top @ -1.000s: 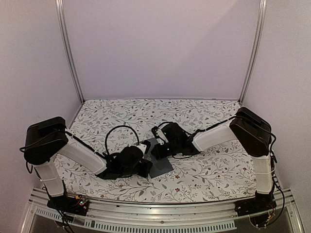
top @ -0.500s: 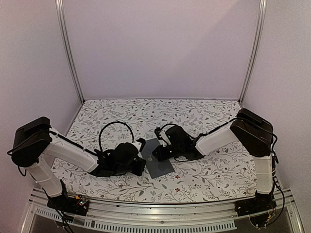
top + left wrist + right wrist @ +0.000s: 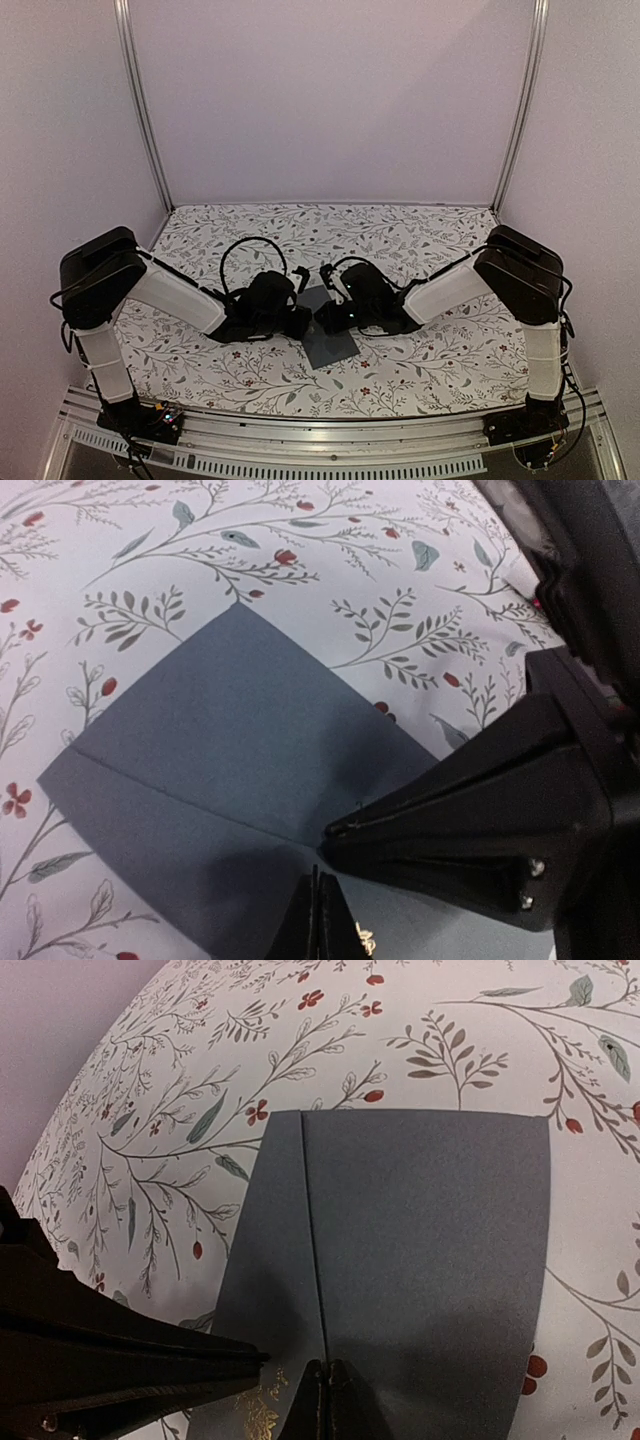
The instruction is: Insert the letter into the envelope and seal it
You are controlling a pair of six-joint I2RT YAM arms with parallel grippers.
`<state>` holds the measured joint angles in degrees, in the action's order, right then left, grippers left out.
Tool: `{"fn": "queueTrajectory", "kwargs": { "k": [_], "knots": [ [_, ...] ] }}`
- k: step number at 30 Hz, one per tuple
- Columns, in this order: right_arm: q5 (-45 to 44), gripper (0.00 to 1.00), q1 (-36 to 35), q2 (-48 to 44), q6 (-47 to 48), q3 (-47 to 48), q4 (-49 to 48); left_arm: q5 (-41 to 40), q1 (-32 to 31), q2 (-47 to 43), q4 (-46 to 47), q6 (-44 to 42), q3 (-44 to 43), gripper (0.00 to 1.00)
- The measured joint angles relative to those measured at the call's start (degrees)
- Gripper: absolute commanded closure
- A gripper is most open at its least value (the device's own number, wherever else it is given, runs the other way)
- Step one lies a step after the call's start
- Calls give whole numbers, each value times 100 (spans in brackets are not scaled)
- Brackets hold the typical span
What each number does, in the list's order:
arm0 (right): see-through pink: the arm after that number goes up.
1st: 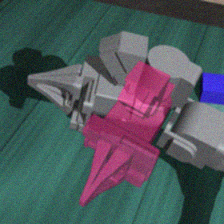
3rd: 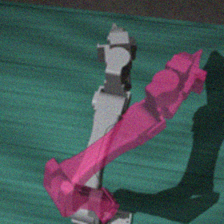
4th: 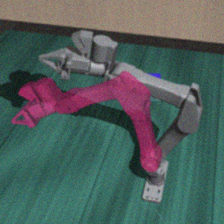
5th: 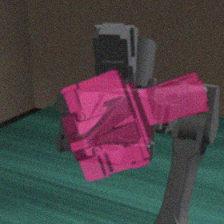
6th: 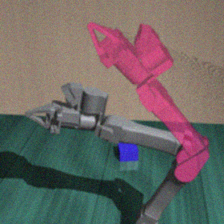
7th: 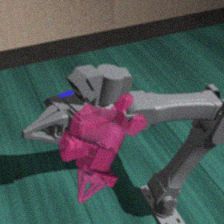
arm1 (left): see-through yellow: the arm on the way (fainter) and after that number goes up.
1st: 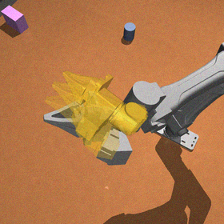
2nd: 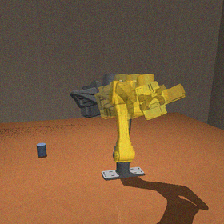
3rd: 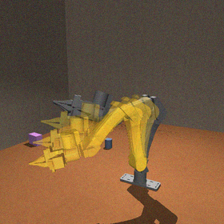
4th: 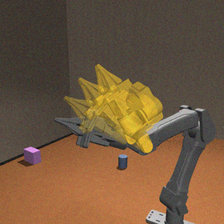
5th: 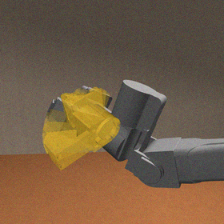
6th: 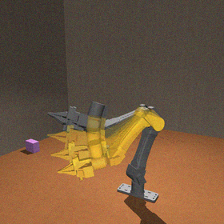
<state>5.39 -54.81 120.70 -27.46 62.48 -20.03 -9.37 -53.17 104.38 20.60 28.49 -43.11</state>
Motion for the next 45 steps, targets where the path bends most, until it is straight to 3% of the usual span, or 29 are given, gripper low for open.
{"fn": "queueTrajectory", "kwargs": {
  "k": [12, 34, 45],
  "knots": [
    [-149, 100, 9, -76, -33, -144, -59, 35, 160, 833, 490, -13, -562, 100],
    [-234, 100, -105, -205, -81, -258, 26, -149, 420, 1047, 850, -42, -619, 100],
    [-236, 100, -682, -378, 22, -240, 428, -122, 428, 1078, 955, -39, -599, 100]
  ]
}}
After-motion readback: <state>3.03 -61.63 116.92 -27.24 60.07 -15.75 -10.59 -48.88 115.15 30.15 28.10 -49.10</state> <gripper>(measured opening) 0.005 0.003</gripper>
